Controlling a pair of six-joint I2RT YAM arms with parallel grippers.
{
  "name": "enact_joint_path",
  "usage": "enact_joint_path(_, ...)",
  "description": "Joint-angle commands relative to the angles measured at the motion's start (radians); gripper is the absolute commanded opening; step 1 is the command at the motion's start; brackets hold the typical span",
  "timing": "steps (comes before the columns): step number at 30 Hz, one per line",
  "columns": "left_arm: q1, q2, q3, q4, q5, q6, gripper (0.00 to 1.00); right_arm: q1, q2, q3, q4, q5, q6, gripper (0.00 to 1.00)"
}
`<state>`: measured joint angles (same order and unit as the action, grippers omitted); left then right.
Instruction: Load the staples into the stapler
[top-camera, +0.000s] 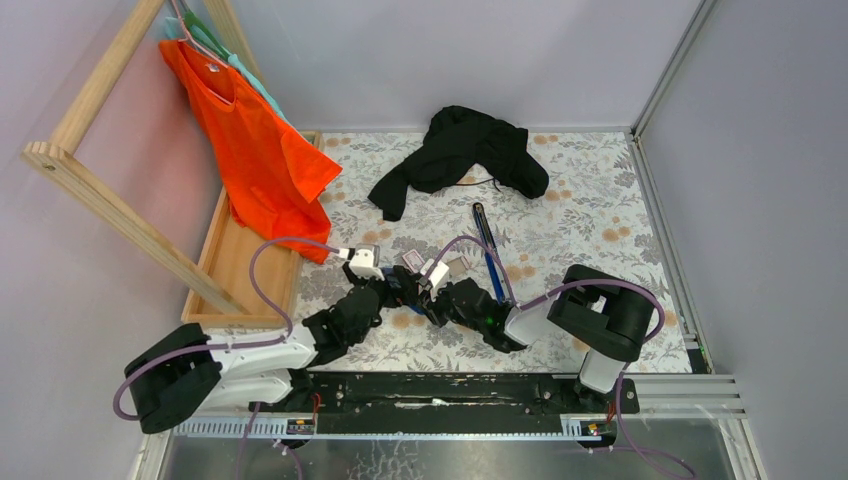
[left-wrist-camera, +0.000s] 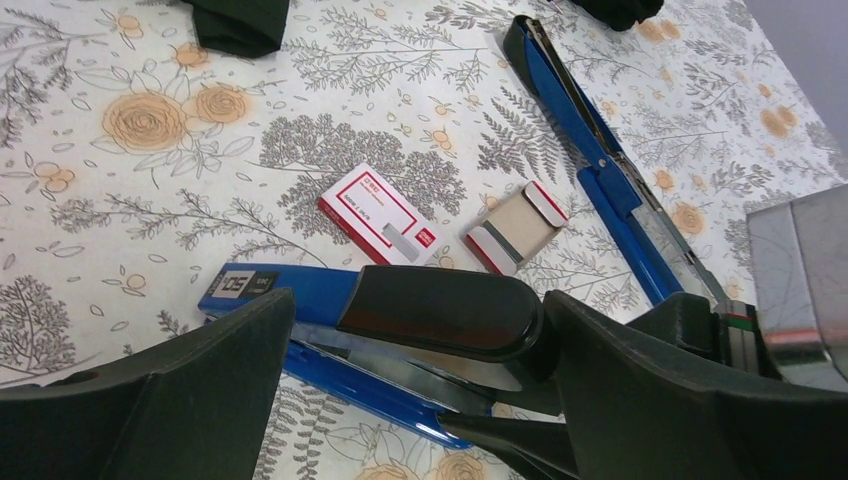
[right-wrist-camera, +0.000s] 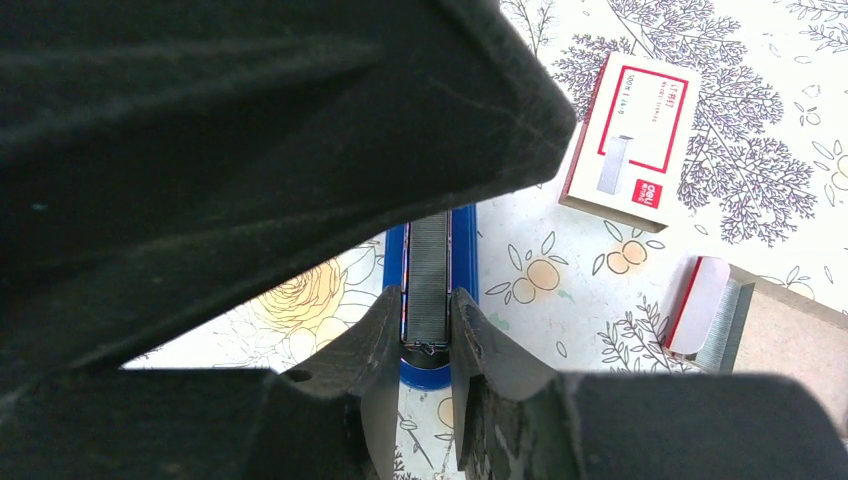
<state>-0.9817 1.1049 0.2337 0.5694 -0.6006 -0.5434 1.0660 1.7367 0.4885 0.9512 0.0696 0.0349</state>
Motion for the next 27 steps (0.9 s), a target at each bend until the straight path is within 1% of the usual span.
enact_joint_path(1, -0.005, -0.059, 0.032, -0.108, 0.021, -0.099, 1.0, 0.011, 0.016, -0.011, -0.034, 0.02, 0.004, 0.19)
enact_joint_path(6, -0.005, -0.132, 0.044, -0.205, 0.016, -0.148, 1.0, 0.011, 0.007, -0.016, -0.044, 0.029, 0.004, 0.24)
enact_joint_path(13, -0.003, -0.214, 0.13, -0.453, -0.025, -0.237, 1.0, 0.011, -0.012, -0.012, -0.083, 0.029, 0.007, 0.32)
enact_joint_path(14, -0.002, -0.228, 0.136, -0.477, -0.031, -0.241, 1.0, 0.011, -0.028, -0.015, -0.097, 0.032, 0.007, 0.34)
enact_joint_path(16, 0.002, -0.256, 0.15, -0.526, -0.042, -0.256, 1.0, 0.011, -0.063, -0.02, -0.132, 0.039, 0.008, 0.43)
enact_joint_path(19, 0.02, -0.294, 0.17, -0.606, -0.053, -0.287, 1.0, 0.01, -0.135, -0.019, -0.221, 0.054, 0.004, 0.53)
enact_joint_path(22, 0.055, -0.321, 0.186, -0.666, -0.031, -0.309, 1.0, 0.009, -0.217, 0.001, -0.346, 0.063, -0.009, 0.62)
enact_joint_path(24, 0.094, -0.333, 0.196, -0.703, -0.004, -0.329, 1.0, 0.009, -0.265, 0.047, -0.453, 0.069, -0.026, 0.64)
enact_joint_path(27, 0.142, -0.348, 0.205, -0.746, 0.031, -0.352, 1.0, 0.009, -0.302, 0.124, -0.586, 0.059, -0.065, 0.65)
